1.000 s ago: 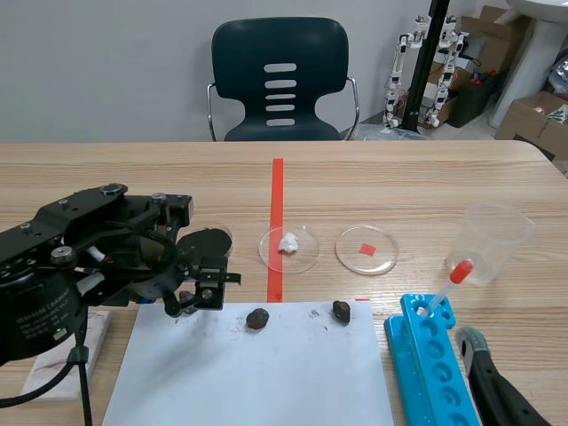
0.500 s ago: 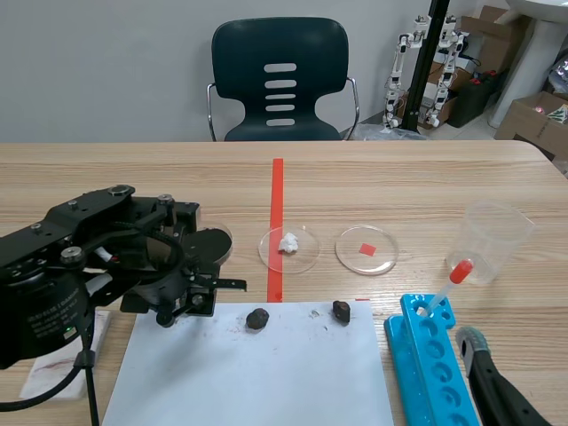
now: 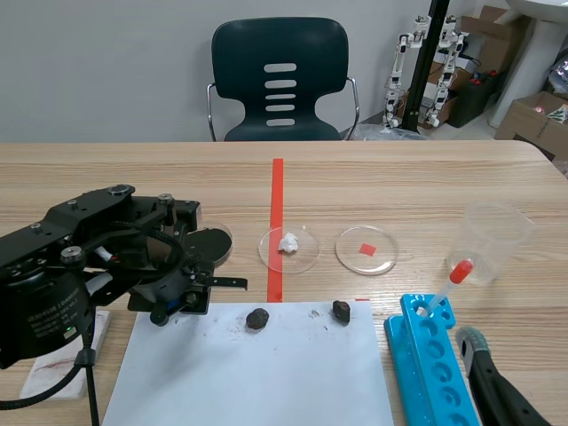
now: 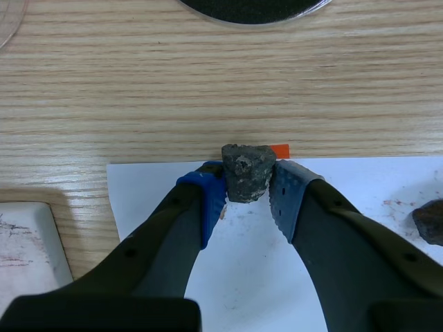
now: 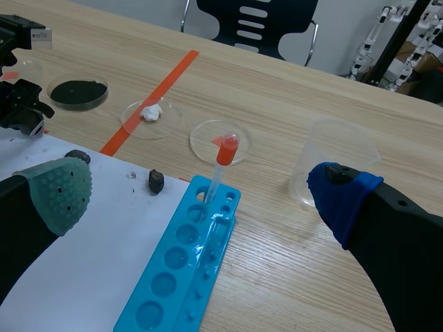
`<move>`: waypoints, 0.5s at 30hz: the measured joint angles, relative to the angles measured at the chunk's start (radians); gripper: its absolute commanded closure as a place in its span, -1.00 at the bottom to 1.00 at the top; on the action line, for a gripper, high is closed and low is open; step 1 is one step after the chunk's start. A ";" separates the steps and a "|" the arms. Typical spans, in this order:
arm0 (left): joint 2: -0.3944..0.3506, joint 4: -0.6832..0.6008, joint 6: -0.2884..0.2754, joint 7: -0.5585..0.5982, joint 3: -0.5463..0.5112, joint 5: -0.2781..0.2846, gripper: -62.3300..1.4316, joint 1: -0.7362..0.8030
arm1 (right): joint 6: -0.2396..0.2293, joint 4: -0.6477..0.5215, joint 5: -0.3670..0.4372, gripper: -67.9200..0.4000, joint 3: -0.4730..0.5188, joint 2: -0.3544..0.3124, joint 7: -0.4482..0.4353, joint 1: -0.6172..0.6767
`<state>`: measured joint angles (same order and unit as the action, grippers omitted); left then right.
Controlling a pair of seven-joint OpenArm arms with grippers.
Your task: Pick up the left mineral with the left hand
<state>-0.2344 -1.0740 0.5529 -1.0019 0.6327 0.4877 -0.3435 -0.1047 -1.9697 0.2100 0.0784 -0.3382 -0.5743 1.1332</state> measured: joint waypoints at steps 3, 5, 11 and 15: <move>0.000 0.000 0.001 0.011 0.000 -0.001 0.02 0.000 | 0.000 0.000 0.000 -1.00 0.000 0.000 0.000 0.000; 0.000 0.000 0.001 0.024 0.000 -0.001 0.01 0.000 | 0.000 0.000 0.000 -1.00 0.000 0.000 0.000 0.000; 0.018 0.000 0.003 0.037 0.000 -0.001 0.01 0.000 | 0.000 0.000 0.000 -1.00 0.000 0.000 0.000 0.000; 0.018 0.000 0.003 0.037 0.000 -0.001 0.03 0.000 | 0.000 0.000 0.000 -1.00 0.000 0.000 0.000 0.000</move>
<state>-0.2161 -1.0740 0.5564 -0.9646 0.6327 0.4870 -0.3435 -0.1047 -1.9697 0.2100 0.0784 -0.3382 -0.5743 1.1332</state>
